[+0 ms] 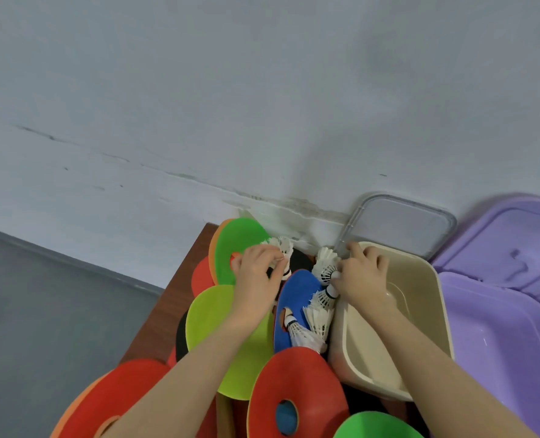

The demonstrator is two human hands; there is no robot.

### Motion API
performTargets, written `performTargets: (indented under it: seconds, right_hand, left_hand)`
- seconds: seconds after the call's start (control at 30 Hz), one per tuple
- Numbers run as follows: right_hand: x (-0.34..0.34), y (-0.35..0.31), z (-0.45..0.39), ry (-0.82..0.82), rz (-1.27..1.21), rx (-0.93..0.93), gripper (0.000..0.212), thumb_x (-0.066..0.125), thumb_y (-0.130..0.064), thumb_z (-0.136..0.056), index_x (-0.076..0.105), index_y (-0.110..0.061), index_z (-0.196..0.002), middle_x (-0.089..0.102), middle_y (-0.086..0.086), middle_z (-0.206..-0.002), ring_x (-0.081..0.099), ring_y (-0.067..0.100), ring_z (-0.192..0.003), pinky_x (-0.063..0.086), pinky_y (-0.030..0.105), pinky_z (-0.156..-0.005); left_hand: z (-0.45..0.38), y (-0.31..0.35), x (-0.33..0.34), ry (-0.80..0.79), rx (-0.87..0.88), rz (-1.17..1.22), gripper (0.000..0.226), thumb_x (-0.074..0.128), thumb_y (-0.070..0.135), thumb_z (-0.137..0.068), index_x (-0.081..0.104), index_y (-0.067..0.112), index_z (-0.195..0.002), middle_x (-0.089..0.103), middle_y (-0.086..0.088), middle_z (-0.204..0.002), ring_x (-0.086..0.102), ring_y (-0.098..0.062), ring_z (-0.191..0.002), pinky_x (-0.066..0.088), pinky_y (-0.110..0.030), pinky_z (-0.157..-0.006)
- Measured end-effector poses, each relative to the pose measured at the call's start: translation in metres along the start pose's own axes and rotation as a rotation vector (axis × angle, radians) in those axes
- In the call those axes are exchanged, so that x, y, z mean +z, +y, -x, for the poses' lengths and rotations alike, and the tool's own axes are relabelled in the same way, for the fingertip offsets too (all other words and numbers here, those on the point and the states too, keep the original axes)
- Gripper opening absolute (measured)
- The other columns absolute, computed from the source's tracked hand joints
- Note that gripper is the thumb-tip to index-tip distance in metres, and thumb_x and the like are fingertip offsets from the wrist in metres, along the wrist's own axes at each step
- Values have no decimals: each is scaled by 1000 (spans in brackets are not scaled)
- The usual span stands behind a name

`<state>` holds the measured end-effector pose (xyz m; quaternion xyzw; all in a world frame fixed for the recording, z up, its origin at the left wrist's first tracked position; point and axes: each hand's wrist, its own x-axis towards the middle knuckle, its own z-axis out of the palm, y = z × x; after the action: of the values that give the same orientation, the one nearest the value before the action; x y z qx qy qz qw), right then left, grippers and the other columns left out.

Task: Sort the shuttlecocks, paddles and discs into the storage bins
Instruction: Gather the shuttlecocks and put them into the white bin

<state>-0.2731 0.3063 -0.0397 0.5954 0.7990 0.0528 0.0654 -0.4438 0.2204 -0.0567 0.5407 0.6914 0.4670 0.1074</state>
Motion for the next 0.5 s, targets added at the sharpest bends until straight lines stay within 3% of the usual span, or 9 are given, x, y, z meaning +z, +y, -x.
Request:
performTargets:
  seconds: [0.13,0.2,0.3,0.5]
  right_hand:
    - [2,-1,-7,-34,-29,14,26,57,-27,-81,68,-19,-103,38,-2,-134,33,29,-115,25,38,-95]
    - [5,0,-6,-17,-92,11,26,53,-27,-83,69,-19,-102,41,-3,-131,32,27,-114,22,37,-93]
    - [10,5,0,89,-227,2,24,53,-30,-84,71,-21,-96,46,-6,-129,31,23,-117,13,34,-89]
    - [5,12,24,359,-544,-33,22,56,-33,-84,68,-26,-101,65,-10,-108,52,17,-109,13,29,-89]
  left_hand:
    - [-7,6,13,46,59,41,11,62,25,-85,70,19,-89,64,9,-102,45,-1,-102,14,-7,-92]
    - [-10,9,16,61,96,43,20,57,33,-85,70,18,-89,64,8,-104,46,-4,-106,18,-12,-92]
    - [-13,11,17,83,142,49,25,53,35,-85,70,17,-89,65,6,-106,48,-7,-108,23,-22,-91]
    - [-8,19,12,102,152,59,24,55,36,-84,71,19,-87,65,7,-104,51,-10,-106,24,-22,-91]
